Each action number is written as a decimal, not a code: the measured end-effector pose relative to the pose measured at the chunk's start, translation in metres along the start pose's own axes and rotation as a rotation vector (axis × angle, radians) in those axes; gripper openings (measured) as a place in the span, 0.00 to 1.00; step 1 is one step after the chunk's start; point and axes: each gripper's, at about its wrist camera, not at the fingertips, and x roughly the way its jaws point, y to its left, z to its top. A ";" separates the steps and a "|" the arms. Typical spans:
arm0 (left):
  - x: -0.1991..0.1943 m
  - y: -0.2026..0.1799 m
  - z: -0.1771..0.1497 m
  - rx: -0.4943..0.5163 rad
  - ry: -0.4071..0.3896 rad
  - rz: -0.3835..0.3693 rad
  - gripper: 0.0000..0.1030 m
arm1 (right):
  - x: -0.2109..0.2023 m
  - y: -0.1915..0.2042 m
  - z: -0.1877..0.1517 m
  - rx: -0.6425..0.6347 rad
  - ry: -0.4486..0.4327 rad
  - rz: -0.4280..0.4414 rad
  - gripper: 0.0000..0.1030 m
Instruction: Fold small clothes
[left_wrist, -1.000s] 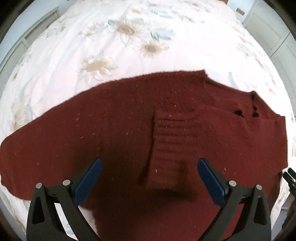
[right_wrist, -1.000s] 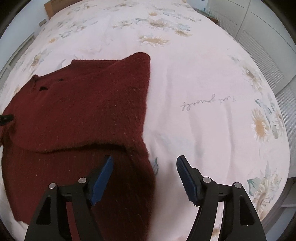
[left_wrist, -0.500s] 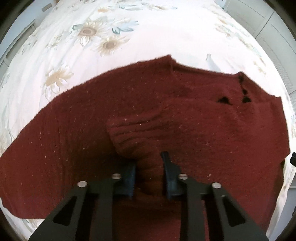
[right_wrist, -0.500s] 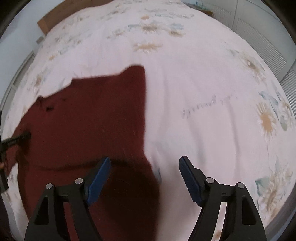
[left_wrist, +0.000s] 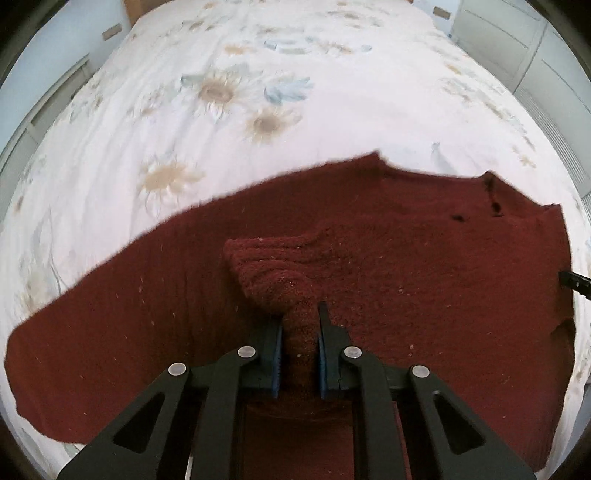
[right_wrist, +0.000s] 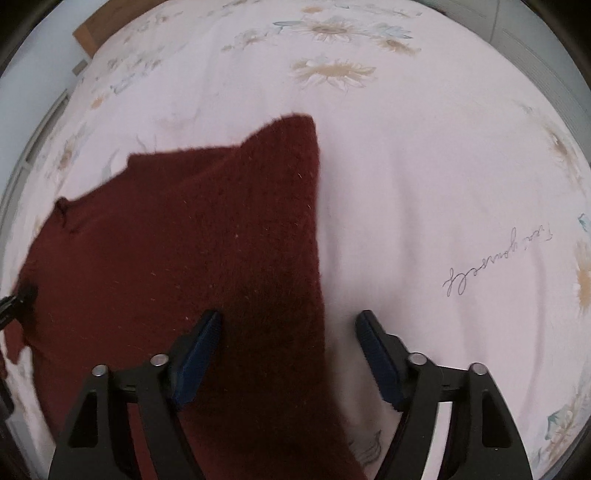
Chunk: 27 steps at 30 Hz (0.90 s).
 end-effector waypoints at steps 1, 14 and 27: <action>0.005 0.001 -0.002 0.004 0.006 0.007 0.12 | 0.001 -0.002 -0.001 0.003 -0.007 -0.001 0.56; 0.014 0.003 -0.022 0.034 -0.031 0.113 0.28 | -0.016 -0.011 -0.003 0.064 -0.035 -0.017 0.28; -0.052 -0.038 -0.022 0.063 -0.167 0.026 0.99 | -0.079 0.095 -0.020 -0.154 -0.235 -0.021 0.86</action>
